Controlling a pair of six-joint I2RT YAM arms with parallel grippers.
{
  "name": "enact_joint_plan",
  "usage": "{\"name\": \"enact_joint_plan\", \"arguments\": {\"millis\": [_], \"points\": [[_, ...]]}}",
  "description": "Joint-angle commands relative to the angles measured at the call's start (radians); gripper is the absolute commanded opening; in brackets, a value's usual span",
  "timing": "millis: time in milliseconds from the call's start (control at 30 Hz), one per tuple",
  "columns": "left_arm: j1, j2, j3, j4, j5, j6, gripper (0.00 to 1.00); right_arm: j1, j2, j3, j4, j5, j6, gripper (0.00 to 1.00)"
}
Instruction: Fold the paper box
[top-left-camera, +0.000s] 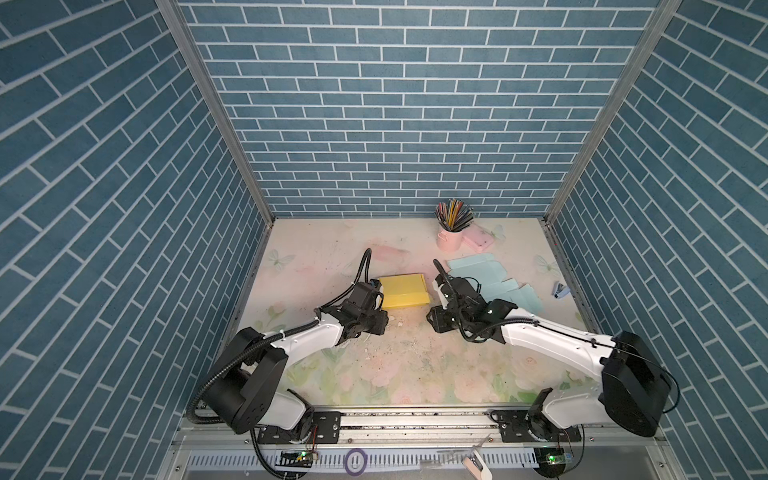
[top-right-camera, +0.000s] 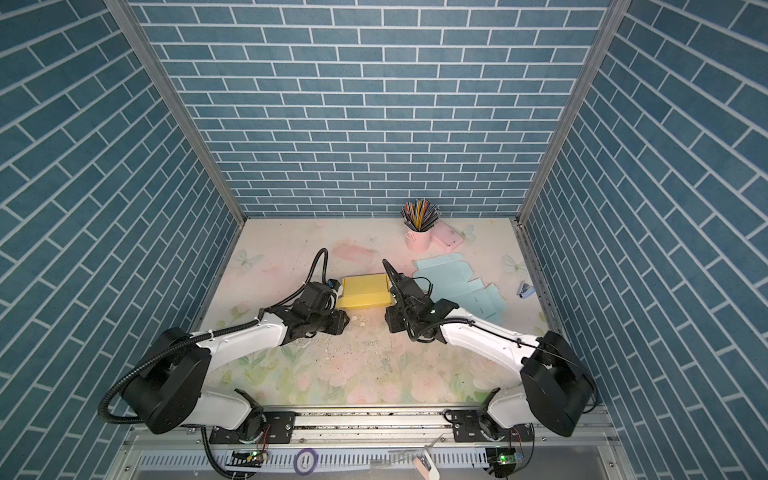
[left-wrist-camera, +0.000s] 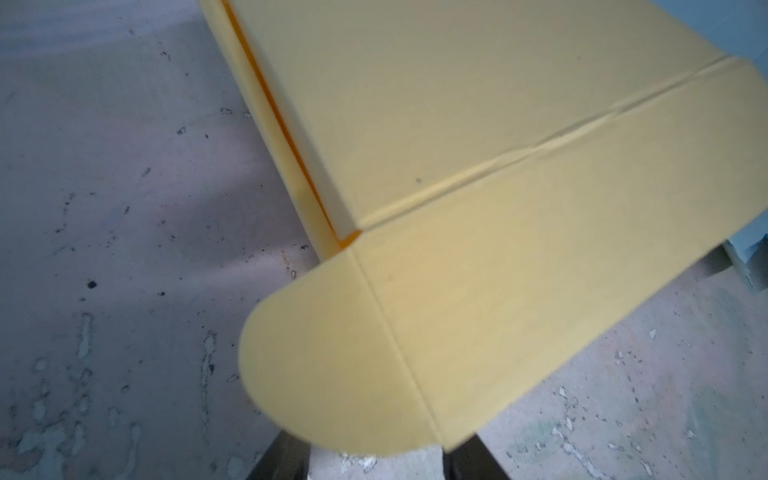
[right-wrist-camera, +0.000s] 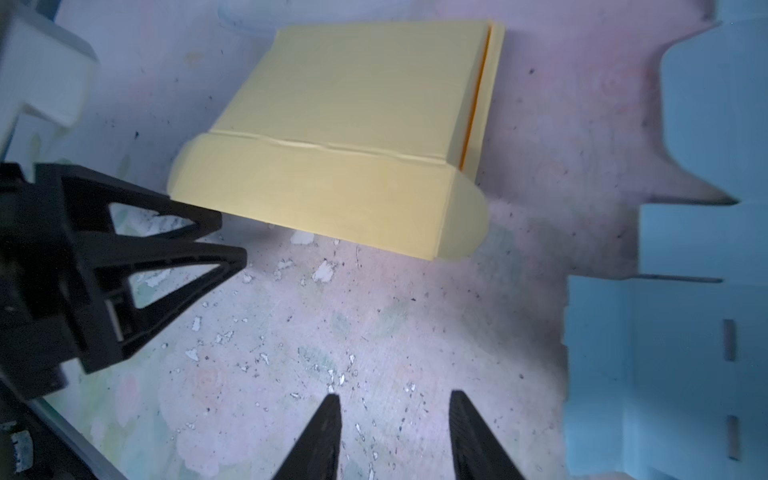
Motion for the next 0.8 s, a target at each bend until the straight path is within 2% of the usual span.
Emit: {"name": "enact_joint_plan", "arguments": {"millis": [0, 167, 367, 533, 667, 767], "points": [[-0.003, 0.011, 0.024, -0.012, -0.013, 0.006, 0.52, -0.064, 0.012, 0.074, -0.081, 0.041, -0.084, 0.46], [-0.003, -0.020, 0.046, -0.037, 0.026, 0.006, 0.52, -0.158, 0.167, 0.231, -0.040, -0.027, -0.170, 0.48], [-0.003, -0.193, 0.030, -0.178, 0.071, 0.028, 0.62, -0.205, 0.348, 0.382, -0.001, -0.150, -0.192, 0.48], [0.015, -0.299, 0.096, -0.263, 0.081, 0.045, 0.69, -0.205, 0.442, 0.417, 0.018, -0.199, -0.195, 0.48], [0.082, -0.210, 0.160, -0.206, 0.130, 0.052, 0.70, -0.205, 0.481, 0.406, 0.026, -0.222, -0.191, 0.47], [0.105, -0.082, 0.224, -0.167, 0.103, 0.067, 0.67, -0.205, 0.486, 0.385, 0.036, -0.225, -0.188, 0.47]]}}
